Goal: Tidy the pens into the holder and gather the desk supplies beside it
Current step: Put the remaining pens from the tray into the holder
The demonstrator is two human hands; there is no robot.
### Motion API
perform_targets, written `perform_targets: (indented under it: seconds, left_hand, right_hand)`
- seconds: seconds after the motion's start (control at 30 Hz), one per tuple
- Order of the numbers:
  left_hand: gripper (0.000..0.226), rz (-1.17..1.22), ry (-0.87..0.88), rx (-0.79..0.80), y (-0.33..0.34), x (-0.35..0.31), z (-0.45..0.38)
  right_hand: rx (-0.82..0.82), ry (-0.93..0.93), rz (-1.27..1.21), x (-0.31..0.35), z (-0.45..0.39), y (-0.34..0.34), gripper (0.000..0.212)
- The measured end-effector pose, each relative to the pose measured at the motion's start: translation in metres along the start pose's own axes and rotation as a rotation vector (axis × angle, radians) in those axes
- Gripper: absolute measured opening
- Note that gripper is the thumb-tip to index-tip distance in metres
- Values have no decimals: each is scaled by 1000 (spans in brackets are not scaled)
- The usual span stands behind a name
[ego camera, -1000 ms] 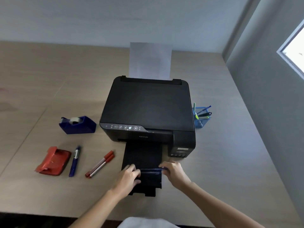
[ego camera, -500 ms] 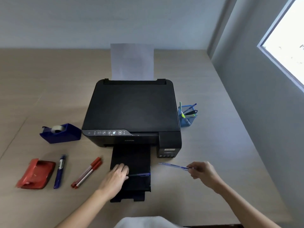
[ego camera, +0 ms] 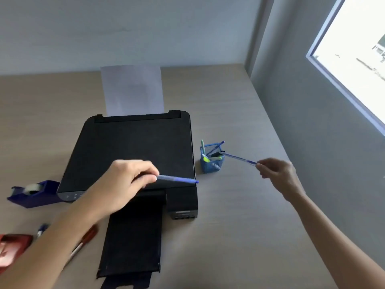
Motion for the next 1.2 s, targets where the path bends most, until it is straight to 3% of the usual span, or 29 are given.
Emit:
perform_targets:
  seconds: [0.07,0.17,0.33,0.43,0.57,0.7,0.87,0.97,1.07,1.13,1.2]
  left_hand:
    - [4,-20,40,-118,-2,-23,-45]
    - [6,-98,28,-135,35,-38,-120]
    - [13,-310,-38,72,111,-39,-203]
    - [29,-400,-48,200,136,-35,-220]
    - [33,-465,-1,284,145,-34,-221]
    - [43,-297,145,-5,114,-46,-197]
    - [33,77,177,-389,73,-26,-78]
    - [27,129,58,-593,62,28,16]
    - [26,39,-229,-706,66,115,94]
    - [26,-45,-479,-685,74,180,136]
    - [32,-86,-700,-564,83,238,169]
  right_hand:
    - [-82,-103,99,21,-16,12,2]
    - [-104,-240,241,46,-36,35,5]
    - [117,-337,539,58,-71,73,8]
    - [218,-321,606,52,-83,91,15]
    - [302,-308,681,41,-89,102,17]
    - [189,-287,637,50,-75,97,40]
    - [40,-507,409,111,-20,115,30]
    - [88,-684,288,156,37,158,29]
    - [228,-799,189,180,102,212,27]
    - [416,-826,147,180,141,255,22]
    - [626,-768,167,169,172,305,18]
Point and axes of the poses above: each hand's wrist, its own z-axis away from the middle knuckle, its own y-axis out of the palm, x = y × z, the point moved 2 cm from there along -z, towards the middle knuckle, and after that the axes turned 5 degrees about -z, right-handed, at the moved point
